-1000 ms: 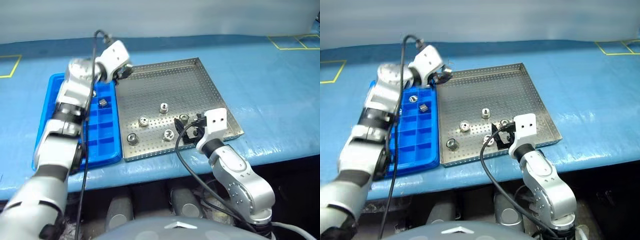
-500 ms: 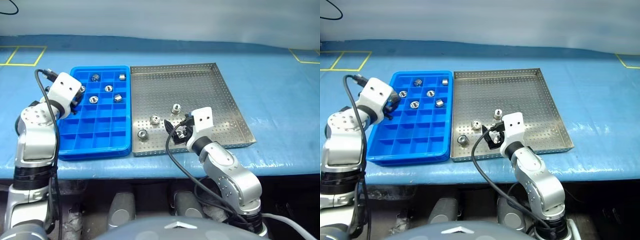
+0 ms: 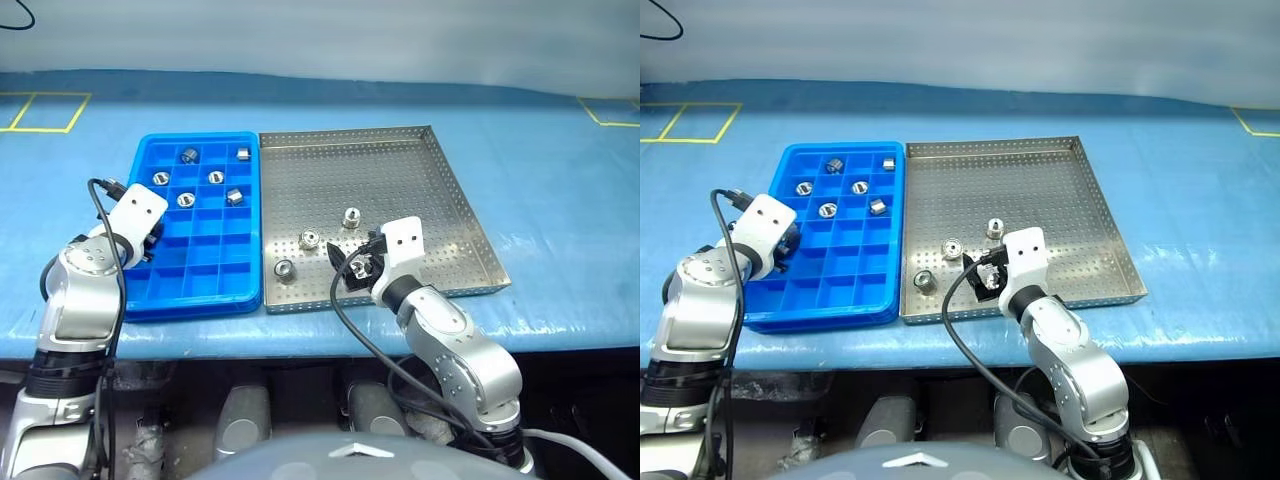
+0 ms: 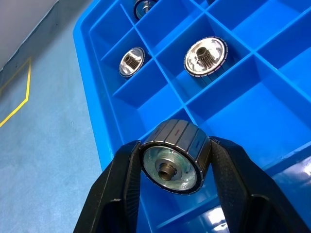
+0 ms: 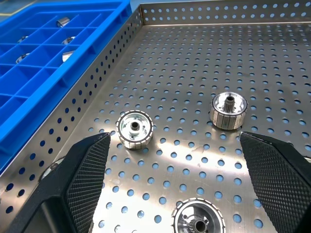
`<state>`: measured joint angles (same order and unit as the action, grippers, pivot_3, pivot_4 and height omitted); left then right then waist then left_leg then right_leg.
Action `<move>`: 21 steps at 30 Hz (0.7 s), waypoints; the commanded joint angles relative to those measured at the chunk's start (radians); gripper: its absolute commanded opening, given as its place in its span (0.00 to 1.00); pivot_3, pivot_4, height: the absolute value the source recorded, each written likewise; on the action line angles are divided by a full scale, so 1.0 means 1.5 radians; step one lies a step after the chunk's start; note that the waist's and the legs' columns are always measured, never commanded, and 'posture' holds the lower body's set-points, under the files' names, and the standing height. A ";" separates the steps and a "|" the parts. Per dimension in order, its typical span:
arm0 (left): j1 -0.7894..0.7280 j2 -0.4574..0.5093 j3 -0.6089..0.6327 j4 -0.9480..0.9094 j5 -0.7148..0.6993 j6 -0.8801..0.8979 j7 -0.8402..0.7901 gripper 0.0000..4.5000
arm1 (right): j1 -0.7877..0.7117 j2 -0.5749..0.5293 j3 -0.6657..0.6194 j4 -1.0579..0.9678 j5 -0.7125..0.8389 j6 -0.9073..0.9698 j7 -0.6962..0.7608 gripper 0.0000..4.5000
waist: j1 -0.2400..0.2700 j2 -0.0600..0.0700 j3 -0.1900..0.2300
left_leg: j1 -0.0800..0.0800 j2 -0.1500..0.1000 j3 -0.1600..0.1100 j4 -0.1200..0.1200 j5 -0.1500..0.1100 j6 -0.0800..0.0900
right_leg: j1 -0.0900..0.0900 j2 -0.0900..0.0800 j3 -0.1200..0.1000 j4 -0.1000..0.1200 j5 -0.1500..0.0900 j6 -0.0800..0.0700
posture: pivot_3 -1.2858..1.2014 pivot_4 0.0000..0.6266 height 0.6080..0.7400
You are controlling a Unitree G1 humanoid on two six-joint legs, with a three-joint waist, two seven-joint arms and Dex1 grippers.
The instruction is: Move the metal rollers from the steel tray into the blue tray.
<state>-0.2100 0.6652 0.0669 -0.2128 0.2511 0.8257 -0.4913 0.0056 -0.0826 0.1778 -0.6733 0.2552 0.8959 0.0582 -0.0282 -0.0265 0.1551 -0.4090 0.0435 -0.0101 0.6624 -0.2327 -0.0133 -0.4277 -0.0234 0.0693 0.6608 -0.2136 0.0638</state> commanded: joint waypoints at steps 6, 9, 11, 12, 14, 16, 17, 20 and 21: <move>0.003 0.016 -0.006 -0.021 0.010 0.046 0.022 0.99 | 0.003 0.000 -0.013 -0.030 -0.001 -0.010 -0.005 1.00 | -0.007 0.001 0.000 | 0.001 0.000 0.001 -0.001 0.000 0.000 | 0.000 0.000 0.000 0.000 0.000 0.000 | 0.52 0.24 1.00; -0.009 0.003 0.005 -0.045 -0.002 0.064 0.029 0.99 | 0.006 -0.002 -0.016 -0.034 -0.001 -0.010 -0.005 1.00 | -0.007 0.001 0.000 | 0.001 0.000 0.001 -0.001 0.000 0.000 | 0.000 0.000 0.000 0.000 0.000 0.000 | 0.52 0.24 1.00; -0.025 -0.021 0.015 -0.068 -0.024 0.063 0.030 0.99 | 0.007 -0.003 -0.020 -0.037 0.000 -0.009 -0.004 1.00 | -0.006 0.001 0.000 | 0.000 0.000 0.001 -0.001 0.000 0.000 | 0.000 0.000 0.000 -0.001 0.000 0.000 | 0.52 0.24 1.00; -0.036 -0.036 0.021 -0.079 -0.040 0.063 0.028 0.99 | 0.007 -0.003 -0.021 -0.038 0.001 -0.009 -0.004 1.00 | -0.005 0.001 0.000 | 0.000 0.000 0.001 -0.001 0.000 0.000 | 0.000 0.000 0.000 -0.001 0.000 0.000 | 0.52 0.24 1.00; -0.060 -0.073 0.030 -0.101 -0.083 0.045 0.019 0.99 | 0.004 -0.006 -0.021 -0.040 0.001 -0.008 -0.001 1.00 | -0.001 0.000 0.000 | -0.001 0.000 0.000 0.000 0.000 0.000 | 0.000 0.000 0.000 -0.001 0.000 0.000 | 0.52 0.24 1.00; -0.093 -0.121 0.036 -0.120 -0.144 0.030 0.000 0.99 | -0.002 -0.010 -0.021 -0.044 0.002 -0.005 0.002 1.00 | 0.001 -0.001 0.000 | -0.001 0.000 0.000 0.000 0.000 0.000 | 0.000 0.000 0.000 -0.001 0.000 0.000 | 0.52 0.24 1.00; -0.107 -0.139 0.034 -0.126 -0.173 0.022 -0.015 0.99 | -0.005 -0.013 -0.019 -0.046 0.002 -0.004 0.005 1.00 | 0.001 -0.001 0.000 | -0.001 0.000 0.000 0.000 0.000 0.000 | 0.000 0.000 0.000 -0.001 0.000 0.000 | 0.52 0.24 1.00; -0.144 -0.178 0.021 -0.124 -0.248 0.024 -0.055 0.99 | -0.010 -0.018 -0.017 -0.051 0.003 0.000 0.007 1.00 | -0.001 -0.001 0.000 | -0.001 0.000 0.000 0.000 0.000 0.000 | 0.000 0.000 0.000 -0.001 0.000 0.000 | 0.52 0.24 1.00; -0.154 -0.187 0.011 -0.119 -0.272 0.028 -0.072 0.99 | -0.009 -0.020 -0.016 -0.053 0.004 0.001 0.008 1.00 | -0.004 -0.001 0.000 | -0.001 0.000 0.000 0.000 0.000 0.000 | 0.000 0.000 0.000 -0.001 0.000 0.000 | 0.52 0.24 1.00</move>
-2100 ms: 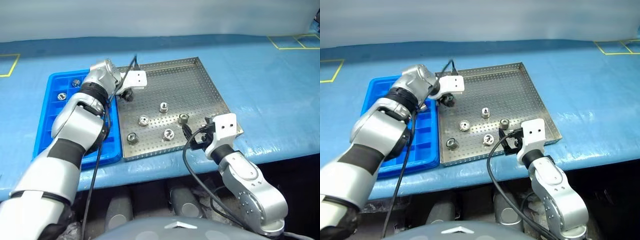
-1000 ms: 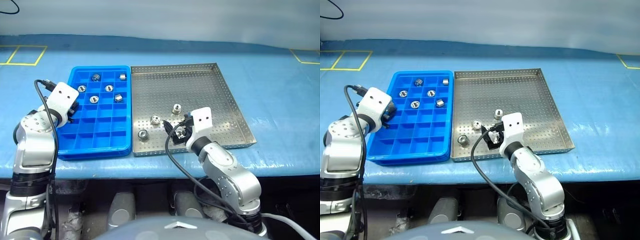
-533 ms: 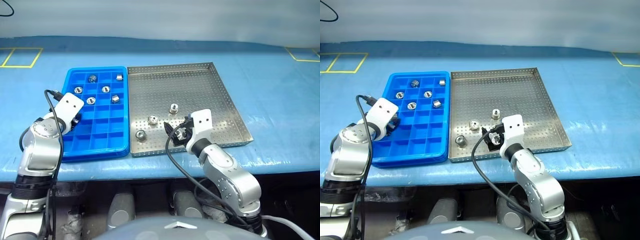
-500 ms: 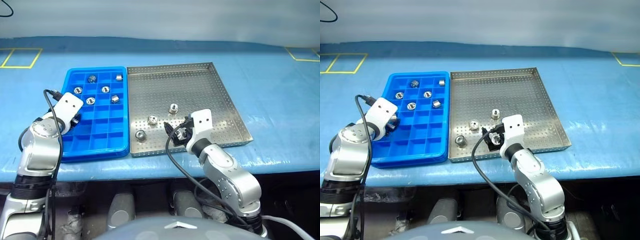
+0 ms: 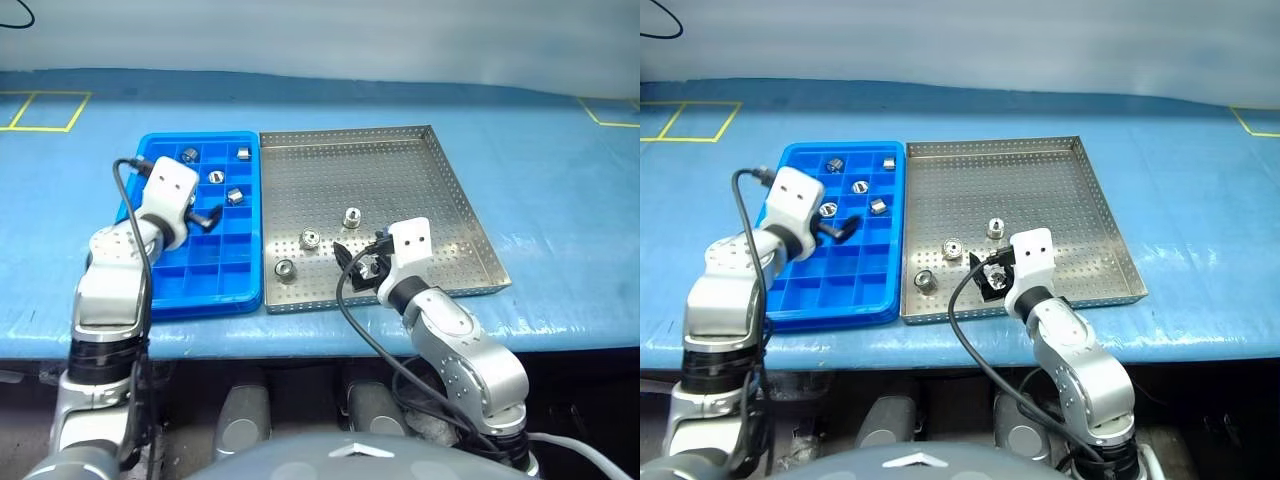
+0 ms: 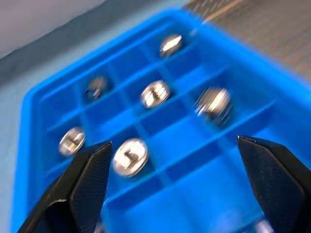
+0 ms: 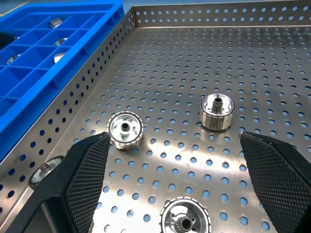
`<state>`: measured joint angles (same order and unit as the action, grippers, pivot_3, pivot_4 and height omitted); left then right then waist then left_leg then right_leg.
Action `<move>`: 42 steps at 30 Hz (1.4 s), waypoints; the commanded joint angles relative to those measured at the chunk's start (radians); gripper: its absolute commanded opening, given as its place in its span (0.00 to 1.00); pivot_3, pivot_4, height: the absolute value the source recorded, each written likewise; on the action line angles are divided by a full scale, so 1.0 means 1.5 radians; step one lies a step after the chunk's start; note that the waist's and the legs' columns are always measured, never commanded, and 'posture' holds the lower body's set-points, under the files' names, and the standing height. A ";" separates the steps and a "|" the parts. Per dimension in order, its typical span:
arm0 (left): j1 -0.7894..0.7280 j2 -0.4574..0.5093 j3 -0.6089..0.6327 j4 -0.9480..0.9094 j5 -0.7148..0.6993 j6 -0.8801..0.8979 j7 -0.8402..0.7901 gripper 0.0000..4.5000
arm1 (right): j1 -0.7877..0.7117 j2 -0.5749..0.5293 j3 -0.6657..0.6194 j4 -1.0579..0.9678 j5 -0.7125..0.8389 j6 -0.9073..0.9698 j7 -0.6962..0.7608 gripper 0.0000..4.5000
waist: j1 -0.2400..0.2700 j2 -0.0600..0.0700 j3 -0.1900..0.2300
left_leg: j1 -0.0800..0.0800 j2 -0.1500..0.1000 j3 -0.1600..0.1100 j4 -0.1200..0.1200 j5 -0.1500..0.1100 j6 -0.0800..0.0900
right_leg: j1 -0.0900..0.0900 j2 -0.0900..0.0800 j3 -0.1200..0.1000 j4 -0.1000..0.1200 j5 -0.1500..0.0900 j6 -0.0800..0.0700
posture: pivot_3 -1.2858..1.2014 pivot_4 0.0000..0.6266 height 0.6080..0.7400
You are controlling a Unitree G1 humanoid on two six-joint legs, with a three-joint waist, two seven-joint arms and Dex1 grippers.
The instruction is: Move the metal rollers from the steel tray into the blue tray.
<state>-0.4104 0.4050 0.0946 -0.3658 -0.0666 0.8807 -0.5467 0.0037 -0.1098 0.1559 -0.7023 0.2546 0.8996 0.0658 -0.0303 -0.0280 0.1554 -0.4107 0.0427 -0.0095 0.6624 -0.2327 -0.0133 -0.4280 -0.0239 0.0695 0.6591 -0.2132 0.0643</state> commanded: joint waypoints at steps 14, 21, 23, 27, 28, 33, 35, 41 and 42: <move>-0.219 0.022 -0.326 0.380 0.013 -0.186 -0.231 0.99 | 0.049 -0.020 0.001 -0.059 0.001 -0.003 0.002 1.00 | -0.025 0.000 0.000 | 0.000 0.000 0.000 0.000 0.000 0.000 | 0.000 0.001 0.000 0.000 0.000 0.000 | 0.48 0.24 1.00; -0.281 -0.009 -0.397 0.531 0.075 -0.270 -0.284 0.99 | 0.054 -0.004 0.001 -0.060 -0.002 -0.011 -0.011 1.00 | -0.031 0.000 0.000 | -0.001 0.000 -0.001 -0.001 0.000 0.001 | -0.001 0.001 0.000 0.000 -0.001 -0.001 | 0.47 0.24 1.00; -0.291 -0.013 -0.407 0.560 0.093 -0.286 -0.291 0.99 | 0.053 -0.001 -0.001 -0.061 -0.004 -0.013 -0.014 1.00 | -0.033 0.000 0.000 | -0.001 0.000 0.000 -0.001 0.000 0.001 | -0.001 0.001 0.001 0.000 -0.001 -0.001 | 0.47 0.24 1.00; -0.306 -0.006 -0.424 0.595 0.133 -0.314 -0.295 0.87 | 0.055 0.002 -0.005 -0.061 -0.006 -0.015 -0.019 1.00 | -0.036 0.000 0.000 | -0.001 0.000 0.000 -0.001 0.000 0.001 | -0.001 0.001 0.001 0.000 -0.001 -0.001 | 0.47 0.24 1.00; -0.307 -0.001 -0.425 0.595 0.138 -0.318 -0.301 0.81 | 0.056 0.003 -0.006 -0.061 -0.006 -0.016 -0.020 1.00 | -0.036 0.000 0.000 | -0.001 0.000 0.000 -0.001 0.000 0.001 | -0.001 0.001 0.001 0.000 -0.001 -0.001 | 0.47 0.24 1.00; -0.306 0.022 -0.410 0.561 0.130 -0.308 -0.334 0.45 | 0.054 0.007 -0.006 -0.057 -0.005 -0.016 -0.021 1.00 | -0.042 0.000 0.000 | 0.000 0.000 0.000 0.001 0.001 0.002 | 0.000 0.001 0.001 0.000 0.000 0.000 | 0.48 0.24 1.00; -0.305 0.032 -0.400 0.539 0.122 -0.303 -0.346 0.38 | 0.051 0.008 -0.006 -0.055 -0.004 -0.015 -0.019 1.00 | -0.046 0.000 0.000 | 0.000 0.000 0.000 0.001 0.001 0.002 | -0.001 0.001 0.002 0.000 0.000 0.000 | 0.48 0.24 1.00; -0.294 0.038 -0.312 0.448 0.072 -0.258 -0.318 0.38 | 0.040 0.007 -0.009 -0.047 -0.003 -0.013 -0.016 1.00 | -0.044 0.000 0.001 | -0.001 0.001 -0.001 -0.002 0.001 0.003 | -0.002 0.002 0.001 0.001 0.000 -0.001 | 0.48 0.24 1.00; -0.290 0.031 -0.281 0.421 0.055 -0.240 -0.298 0.38 | 0.040 0.006 -0.008 -0.047 -0.003 -0.013 -0.015 1.00 | -0.042 0.000 0.001 | -0.002 0.001 -0.002 -0.002 0.001 0.003 | -0.003 0.002 0.001 0.000 0.000 -0.001 | 0.49 0.24 1.00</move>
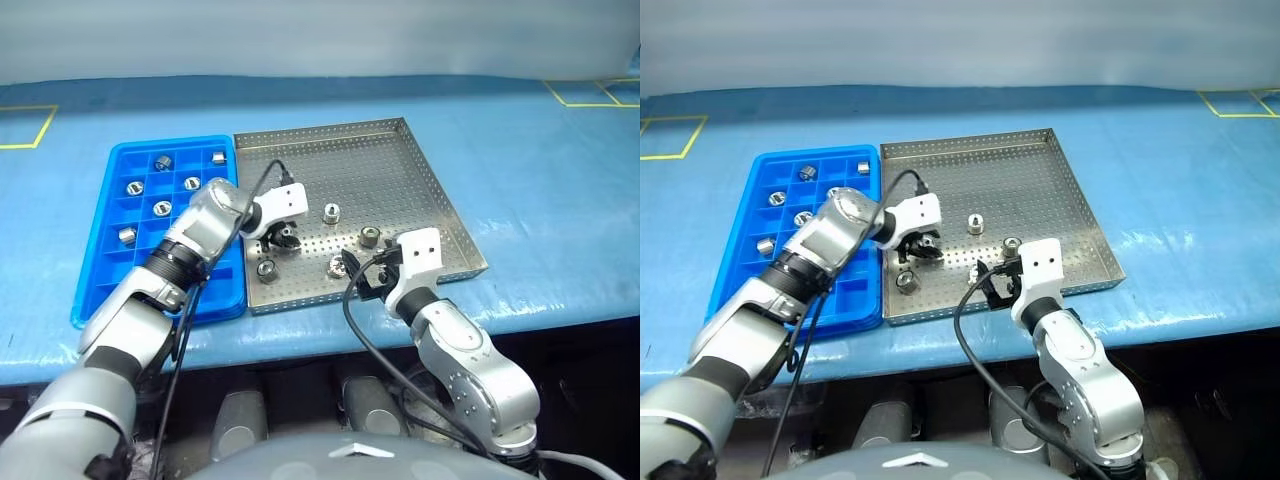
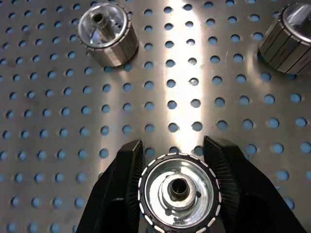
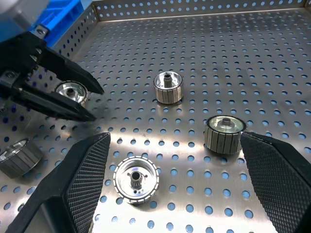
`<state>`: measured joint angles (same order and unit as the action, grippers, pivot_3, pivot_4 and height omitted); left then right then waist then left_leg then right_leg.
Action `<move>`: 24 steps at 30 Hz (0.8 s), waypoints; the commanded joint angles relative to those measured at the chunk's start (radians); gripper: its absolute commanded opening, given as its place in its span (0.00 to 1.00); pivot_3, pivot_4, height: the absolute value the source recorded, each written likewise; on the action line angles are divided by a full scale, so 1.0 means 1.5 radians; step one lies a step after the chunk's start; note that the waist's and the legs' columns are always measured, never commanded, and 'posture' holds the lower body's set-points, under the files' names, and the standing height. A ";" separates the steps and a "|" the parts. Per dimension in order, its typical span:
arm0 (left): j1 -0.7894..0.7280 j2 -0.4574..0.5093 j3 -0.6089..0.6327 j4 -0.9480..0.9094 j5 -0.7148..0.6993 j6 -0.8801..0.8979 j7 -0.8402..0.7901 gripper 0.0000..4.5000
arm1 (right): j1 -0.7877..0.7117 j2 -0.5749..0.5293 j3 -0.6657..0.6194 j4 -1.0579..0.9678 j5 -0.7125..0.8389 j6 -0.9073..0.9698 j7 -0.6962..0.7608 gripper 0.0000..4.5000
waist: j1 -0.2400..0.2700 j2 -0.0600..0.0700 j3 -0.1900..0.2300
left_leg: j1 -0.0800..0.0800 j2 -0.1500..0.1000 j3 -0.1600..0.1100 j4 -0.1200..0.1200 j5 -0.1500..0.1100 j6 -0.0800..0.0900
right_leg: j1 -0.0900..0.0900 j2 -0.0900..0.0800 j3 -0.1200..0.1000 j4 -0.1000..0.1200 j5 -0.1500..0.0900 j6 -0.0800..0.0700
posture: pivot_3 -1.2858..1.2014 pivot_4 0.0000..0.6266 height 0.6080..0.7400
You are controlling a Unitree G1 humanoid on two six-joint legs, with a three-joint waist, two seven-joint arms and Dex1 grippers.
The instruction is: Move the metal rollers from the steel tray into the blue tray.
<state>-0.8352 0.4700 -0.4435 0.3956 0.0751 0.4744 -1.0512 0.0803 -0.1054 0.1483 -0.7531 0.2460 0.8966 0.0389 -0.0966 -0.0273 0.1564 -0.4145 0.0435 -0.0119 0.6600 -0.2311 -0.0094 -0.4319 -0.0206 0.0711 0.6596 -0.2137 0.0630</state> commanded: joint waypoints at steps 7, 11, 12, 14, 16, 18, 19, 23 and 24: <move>0.058 -0.004 0.211 -0.261 -0.105 0.123 0.127 0.38 | -0.013 0.003 -0.002 -0.013 0.003 -0.007 0.004 1.00 | 0.010 0.000 0.000 | 0.000 -0.001 0.000 0.000 -0.001 0.001 | 0.000 -0.001 0.000 -0.001 0.001 0.004 | 0.49 0.24 1.00; 0.121 0.052 0.250 -0.348 -0.098 0.160 0.167 0.38 | -0.011 0.003 -0.002 -0.013 0.005 -0.005 0.006 1.00 | 0.009 0.000 0.000 | 0.001 0.000 0.000 -0.001 -0.001 0.001 | 0.000 0.000 0.000 0.000 0.001 0.003 | 0.50 0.24 1.00; 0.136 0.063 0.262 -0.366 -0.097 0.167 0.180 0.38 | -0.010 0.003 -0.003 -0.013 0.006 -0.005 0.007 1.00 | 0.009 0.000 0.000 | 0.001 0.000 0.000 -0.001 -0.001 0.001 | 0.000 0.000 0.000 0.000 0.000 0.002 | 0.50 0.24 1.00; 0.163 0.076 0.290 -0.395 -0.097 0.181 0.212 0.38 | -0.011 0.002 -0.002 -0.010 0.007 -0.004 0.009 1.00 | 0.012 0.000 0.000 | 0.001 0.000 -0.001 -0.001 -0.001 0.001 | 0.001 0.000 -0.001 0.000 -0.001 0.000 | 0.50 0.24 1.00; 0.185 0.080 0.317 -0.416 -0.097 0.193 0.244 0.38 | -0.012 0.002 -0.001 -0.005 0.008 -0.004 0.011 1.00 | 0.017 0.000 0.000 | 0.001 0.000 -0.001 -0.001 -0.001 0.001 | 0.001 0.000 -0.001 0.000 -0.001 -0.001 | 0.51 0.24 1.00; 0.214 0.083 0.347 -0.437 -0.091 0.204 0.282 0.38 | -0.018 0.001 0.002 0.002 0.010 -0.003 0.015 1.00 | 0.021 0.000 0.000 | 0.001 0.000 -0.001 0.000 -0.001 0.000 | 0.001 -0.001 -0.001 0.000 -0.001 -0.001 | 0.51 0.24 1.00; 0.231 0.084 0.359 -0.446 -0.089 0.209 0.299 0.38 | -0.021 0.001 0.003 0.005 0.011 -0.003 0.017 1.00 | 0.022 0.000 0.000 | 0.001 0.000 -0.001 0.000 -0.001 0.000 | 0.001 -0.001 -0.001 0.000 -0.001 -0.001 | 0.52 0.24 1.00; 0.294 0.090 0.380 -0.469 -0.072 0.214 0.348 0.38 | -0.028 -0.002 0.006 0.015 0.012 -0.003 0.025 1.00 | 0.026 0.000 0.000 | 0.001 0.000 -0.001 0.000 -0.001 0.000 | 0.001 -0.001 -0.001 0.000 -0.001 -0.001 | 0.52 0.24 1.00; 0.309 0.092 0.385 -0.474 -0.069 0.216 0.358 0.38 | -0.030 -0.003 0.007 0.016 0.012 -0.003 0.027 1.00 | 0.027 0.000 0.000 | 0.002 0.000 -0.001 -0.001 -0.001 0.000 | 0.001 -0.001 -0.001 0.000 -0.001 -0.001 | 0.52 0.24 1.00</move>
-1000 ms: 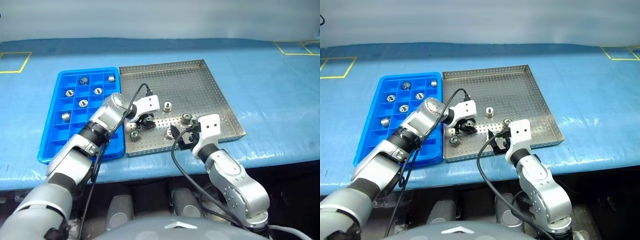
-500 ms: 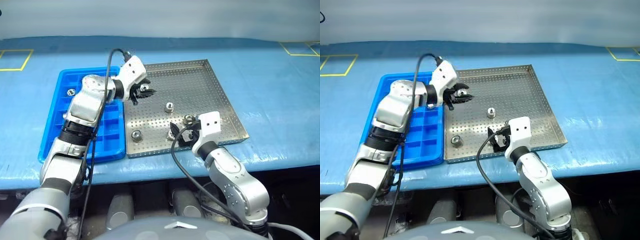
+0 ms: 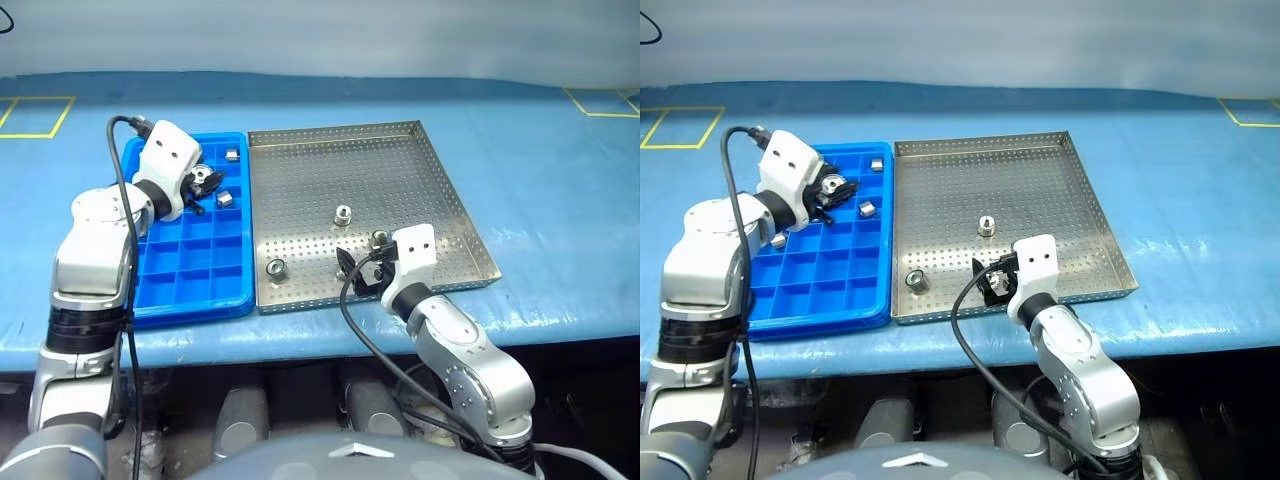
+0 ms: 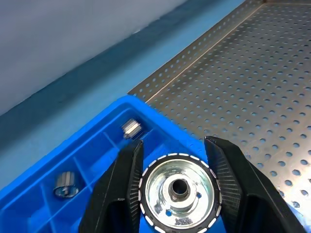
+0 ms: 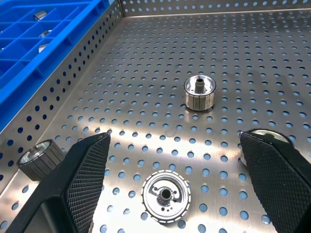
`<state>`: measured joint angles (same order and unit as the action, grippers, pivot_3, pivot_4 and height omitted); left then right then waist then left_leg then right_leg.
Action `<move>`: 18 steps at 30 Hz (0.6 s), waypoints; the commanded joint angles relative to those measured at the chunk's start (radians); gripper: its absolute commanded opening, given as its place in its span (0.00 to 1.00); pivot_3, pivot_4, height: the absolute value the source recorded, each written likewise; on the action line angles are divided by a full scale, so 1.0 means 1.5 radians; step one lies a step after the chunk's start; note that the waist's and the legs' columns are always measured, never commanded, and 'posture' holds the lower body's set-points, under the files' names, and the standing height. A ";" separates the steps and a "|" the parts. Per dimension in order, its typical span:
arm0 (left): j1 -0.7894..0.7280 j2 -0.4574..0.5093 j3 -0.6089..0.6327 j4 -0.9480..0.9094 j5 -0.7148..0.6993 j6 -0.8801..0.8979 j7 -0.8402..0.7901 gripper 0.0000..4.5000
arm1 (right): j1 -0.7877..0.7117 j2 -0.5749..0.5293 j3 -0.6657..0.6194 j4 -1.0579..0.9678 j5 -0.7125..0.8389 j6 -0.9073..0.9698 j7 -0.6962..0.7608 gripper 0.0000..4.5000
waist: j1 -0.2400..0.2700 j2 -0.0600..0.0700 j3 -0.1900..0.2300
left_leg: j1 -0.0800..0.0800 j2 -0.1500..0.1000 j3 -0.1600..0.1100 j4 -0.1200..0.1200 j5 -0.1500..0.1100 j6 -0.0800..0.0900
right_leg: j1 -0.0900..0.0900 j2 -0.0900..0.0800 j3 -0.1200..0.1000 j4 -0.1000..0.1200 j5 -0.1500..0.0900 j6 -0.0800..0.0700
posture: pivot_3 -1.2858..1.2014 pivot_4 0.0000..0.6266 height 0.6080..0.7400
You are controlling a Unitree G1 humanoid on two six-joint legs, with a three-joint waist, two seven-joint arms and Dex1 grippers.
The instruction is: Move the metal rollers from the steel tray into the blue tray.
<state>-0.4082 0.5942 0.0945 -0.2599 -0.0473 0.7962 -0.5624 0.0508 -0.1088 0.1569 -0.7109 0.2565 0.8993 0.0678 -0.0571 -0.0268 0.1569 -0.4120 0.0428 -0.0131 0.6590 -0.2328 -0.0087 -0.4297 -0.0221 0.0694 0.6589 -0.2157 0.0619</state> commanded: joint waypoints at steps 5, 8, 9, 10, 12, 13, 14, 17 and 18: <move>0.099 0.011 0.045 -0.075 0.013 0.030 0.066 0.38 | -0.009 -0.003 -0.001 -0.009 0.008 -0.003 0.011 1.00 | 0.004 0.000 0.000 | 0.000 0.000 0.000 0.000 0.000 0.000 | 0.000 0.000 0.000 0.000 0.000 0.000 | 0.53 0.24 1.00; 0.135 0.013 0.045 -0.086 0.016 0.045 0.081 0.38 | -0.009 -0.002 0.002 -0.007 0.008 0.000 0.014 1.00 | 0.009 0.000 0.000 | 0.000 0.000 0.000 0.000 0.000 0.000 | 0.000 0.000 -0.001 0.000 0.000 -0.001 | 0.53 0.24 1.00; 0.145 0.012 0.047 -0.089 0.015 0.049 0.086 0.38 | -0.009 -0.003 0.002 -0.007 0.008 0.001 0.015 1.00 | 0.011 0.000 0.000 | 0.000 0.000 0.000 0.000 0.000 0.000 | 0.000 0.000 -0.001 0.000 0.000 -0.001 | 0.53 0.24 1.00; 0.152 0.006 0.053 -0.092 0.010 0.053 0.092 0.38 | -0.008 -0.004 0.001 -0.007 0.008 0.001 0.016 1.00 | 0.013 0.000 0.000 | 0.000 0.000 0.000 0.000 0.000 0.000 | 0.000 0.000 0.000 0.000 0.000 -0.001 | 0.53 0.24 1.00; 0.168 0.003 0.056 -0.098 0.007 0.059 0.100 0.38 | -0.007 -0.004 0.000 -0.007 0.007 0.002 0.016 1.00 | 0.014 0.000 0.000 | 0.000 0.000 0.000 0.000 0.000 0.000 | 0.000 0.000 -0.001 0.000 0.000 -0.001 | 0.53 0.24 1.00; 0.174 -0.001 0.059 -0.100 0.002 0.064 0.103 0.38 | -0.007 -0.004 0.000 -0.007 0.008 0.003 0.016 1.00 | 0.015 0.000 0.000 | 0.000 0.000 0.000 0.000 0.000 0.000 | 0.000 0.000 -0.001 0.000 -0.001 -0.001 | 0.53 0.24 1.00; 0.181 -0.003 0.061 -0.104 -0.002 0.072 0.104 0.38 | -0.008 -0.003 -0.001 -0.007 0.009 0.003 0.016 1.00 | 0.015 0.000 0.000 | 0.000 0.000 0.000 0.000 0.000 0.000 | 0.000 0.000 -0.001 0.000 -0.001 -0.001 | 0.53 0.24 1.00; 0.198 -0.016 0.055 -0.100 -0.007 0.067 0.114 0.38 | -0.007 -0.002 -0.001 -0.007 0.009 0.003 0.016 1.00 | 0.017 0.000 0.000 | 0.000 0.000 0.000 0.000 0.000 0.000 | 0.000 0.000 -0.001 0.000 -0.001 -0.001 | 0.53 0.24 1.00; 0.202 -0.019 0.053 -0.098 -0.007 0.063 0.116 0.38 | -0.006 -0.002 0.000 -0.006 0.009 0.003 0.016 1.00 | 0.018 0.000 0.000 | 0.000 0.000 0.000 0.000 0.000 0.000 | 0.000 0.000 -0.001 0.000 -0.001 -0.001 | 0.53 0.24 1.00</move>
<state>-0.1138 0.5688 0.1643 -0.3762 -0.0511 0.9011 -0.3963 0.0457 -0.1135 0.1604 -0.7005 0.2596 0.9061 0.0880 -0.0301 -0.0272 0.1571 -0.4115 0.0430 -0.0129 0.6586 -0.2329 -0.0089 -0.4297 -0.0228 0.0683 0.6588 -0.2165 0.0606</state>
